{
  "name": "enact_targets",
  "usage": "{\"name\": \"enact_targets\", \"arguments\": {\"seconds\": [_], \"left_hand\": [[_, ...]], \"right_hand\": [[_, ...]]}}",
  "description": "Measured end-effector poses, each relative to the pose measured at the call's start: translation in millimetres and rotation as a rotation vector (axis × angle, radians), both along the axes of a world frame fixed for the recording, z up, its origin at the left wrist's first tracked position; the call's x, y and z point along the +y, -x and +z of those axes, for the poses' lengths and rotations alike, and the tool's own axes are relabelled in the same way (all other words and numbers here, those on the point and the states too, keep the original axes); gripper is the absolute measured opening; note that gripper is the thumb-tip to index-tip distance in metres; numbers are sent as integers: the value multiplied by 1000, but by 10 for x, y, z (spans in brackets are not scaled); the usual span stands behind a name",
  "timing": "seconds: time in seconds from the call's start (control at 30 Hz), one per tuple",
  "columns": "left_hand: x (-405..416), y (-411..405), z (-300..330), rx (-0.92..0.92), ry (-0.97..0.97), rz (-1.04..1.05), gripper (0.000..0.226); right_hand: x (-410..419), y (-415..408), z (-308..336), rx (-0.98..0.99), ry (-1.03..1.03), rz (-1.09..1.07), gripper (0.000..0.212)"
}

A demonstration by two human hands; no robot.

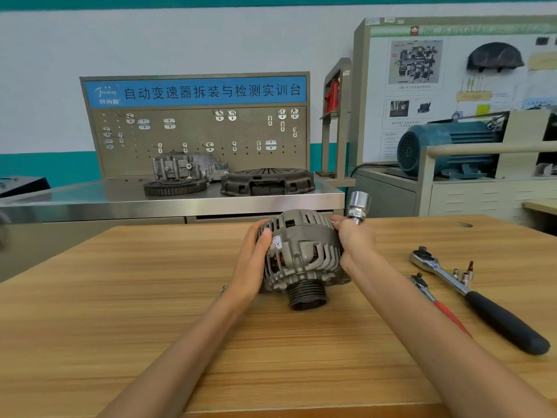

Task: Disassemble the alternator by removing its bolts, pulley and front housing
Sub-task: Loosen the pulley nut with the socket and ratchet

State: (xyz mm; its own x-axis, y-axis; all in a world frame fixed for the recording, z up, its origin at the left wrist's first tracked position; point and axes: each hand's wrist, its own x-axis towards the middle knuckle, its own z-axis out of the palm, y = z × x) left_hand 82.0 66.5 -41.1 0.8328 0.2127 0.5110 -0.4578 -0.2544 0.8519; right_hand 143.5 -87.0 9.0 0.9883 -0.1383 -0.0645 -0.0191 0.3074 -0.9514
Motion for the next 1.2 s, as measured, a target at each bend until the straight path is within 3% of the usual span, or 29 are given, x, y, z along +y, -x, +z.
{"name": "enact_targets", "arguments": {"seconds": [0.1, 0.23, 0.37, 0.47, 0.63, 0.73, 0.8, 0.9, 0.97, 1.07, 1.1, 1.2], "left_hand": [[33, -95, 22, 97, 29, 40, 63], [88, -224, 101, 294, 137, -34, 61], [22, -274, 217, 318, 46, -15, 57], [-64, -288, 321, 350, -50, 27, 57], [-125, -218, 451, 408, -173, 161, 52], [-137, -75, 509, 455, -204, 226, 46], [-170, 73, 532, 404, -234, 305, 39], [-274, 426, 516, 161, -349, 483, 26], [-335, 602, 450, 206, -341, 384, 37], [-489, 757, 334, 714, -122, -37, 51], [-531, 769, 282, 802, -58, -121, 51], [-622, 717, 187, 845, 32, -190, 47]], "right_hand": [[65, -118, 171, 66, 33, 48, 27], [142, -203, 342, 142, 120, 165, 37], [0, -116, 359, 224, 138, 225, 39], [-184, 28, 261, 154, 107, 249, 37], [-440, 344, 182, -46, 236, 159, 23], [-561, 583, 219, -8, 133, 400, 7], [-608, 705, 203, 36, 86, 534, 18], [-603, 857, 73, 83, 116, 664, 33], [-542, 930, -59, 142, 120, 726, 34], [-397, 987, -234, 261, 69, 716, 33], [-351, 998, -278, 281, 60, 690, 33], [-243, 988, -323, 270, 30, 596, 31]]}}
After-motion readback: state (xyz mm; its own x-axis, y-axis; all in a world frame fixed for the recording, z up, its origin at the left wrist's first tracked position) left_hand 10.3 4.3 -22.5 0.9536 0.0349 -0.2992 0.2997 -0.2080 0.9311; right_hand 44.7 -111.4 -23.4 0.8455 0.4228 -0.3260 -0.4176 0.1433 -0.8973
